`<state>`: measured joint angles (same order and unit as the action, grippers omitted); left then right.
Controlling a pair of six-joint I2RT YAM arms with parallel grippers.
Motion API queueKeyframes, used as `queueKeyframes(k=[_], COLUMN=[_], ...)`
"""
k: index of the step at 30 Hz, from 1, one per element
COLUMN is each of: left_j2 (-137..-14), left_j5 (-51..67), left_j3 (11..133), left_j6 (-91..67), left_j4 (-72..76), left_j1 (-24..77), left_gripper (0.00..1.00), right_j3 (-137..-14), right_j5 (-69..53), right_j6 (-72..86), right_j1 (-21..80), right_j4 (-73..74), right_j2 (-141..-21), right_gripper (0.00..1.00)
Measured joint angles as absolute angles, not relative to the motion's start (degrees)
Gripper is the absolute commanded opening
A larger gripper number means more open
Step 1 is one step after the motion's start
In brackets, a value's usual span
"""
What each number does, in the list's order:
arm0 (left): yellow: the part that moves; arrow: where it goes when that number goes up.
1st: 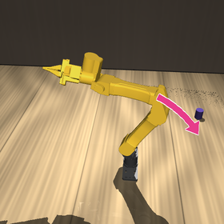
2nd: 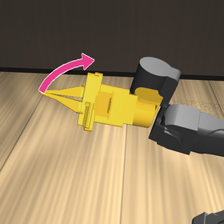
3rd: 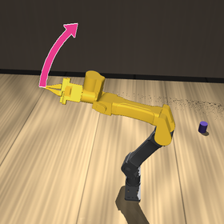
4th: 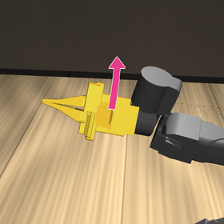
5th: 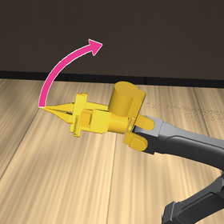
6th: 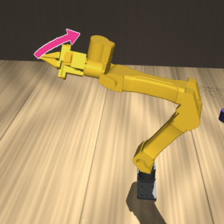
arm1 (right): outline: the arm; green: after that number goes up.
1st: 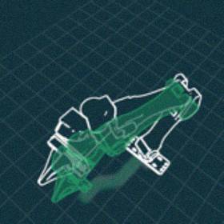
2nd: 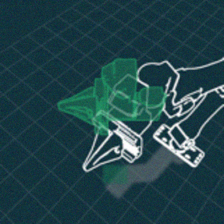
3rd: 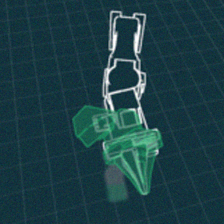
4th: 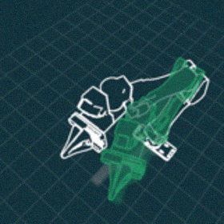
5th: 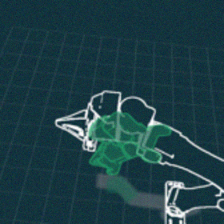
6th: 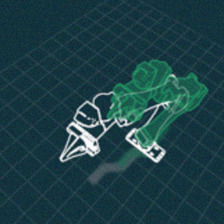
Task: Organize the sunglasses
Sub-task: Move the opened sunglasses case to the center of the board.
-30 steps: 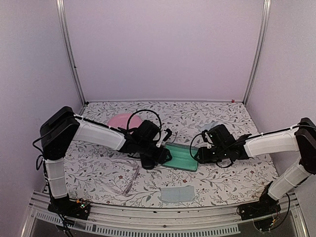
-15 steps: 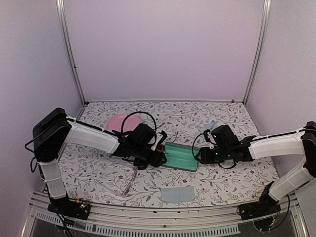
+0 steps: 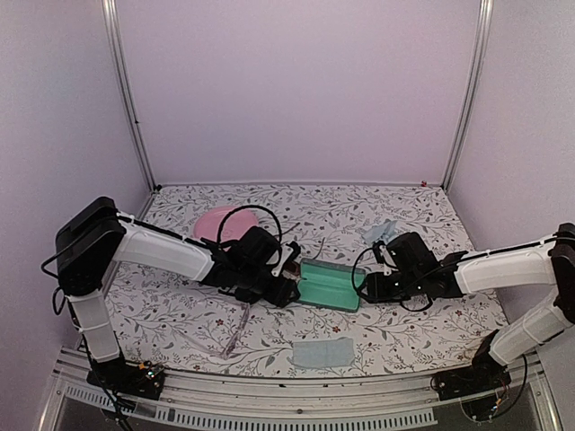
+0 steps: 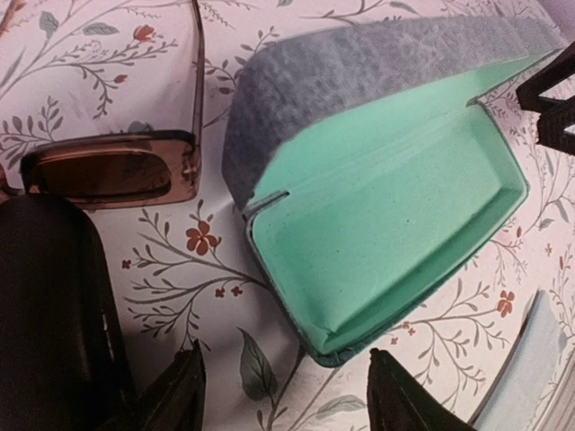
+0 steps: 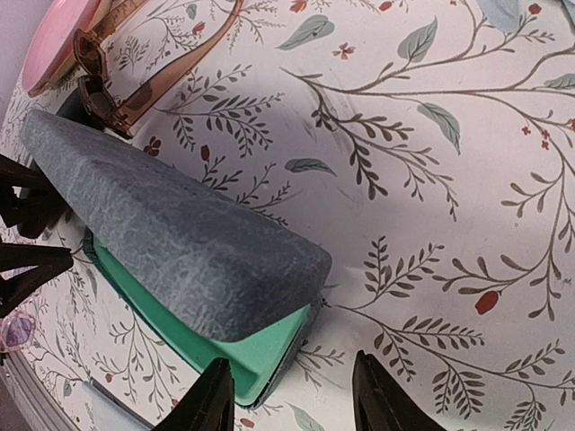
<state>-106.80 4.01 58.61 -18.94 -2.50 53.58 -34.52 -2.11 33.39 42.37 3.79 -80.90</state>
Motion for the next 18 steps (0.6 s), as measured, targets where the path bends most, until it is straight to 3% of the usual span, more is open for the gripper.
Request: queueKeyframes(k=[18], left_j2=[-112.18], left_j5=[5.98], left_j3=[62.81], left_j6=[-19.18], left_j4=[-2.13], left_j1=[54.11], left_gripper=[0.59], right_j3=[-34.04], right_j5=[-5.58], right_j6=[33.89], right_j1=[42.89], right_j4=[0.38], right_j2=[-85.93], right_gripper=[0.39])
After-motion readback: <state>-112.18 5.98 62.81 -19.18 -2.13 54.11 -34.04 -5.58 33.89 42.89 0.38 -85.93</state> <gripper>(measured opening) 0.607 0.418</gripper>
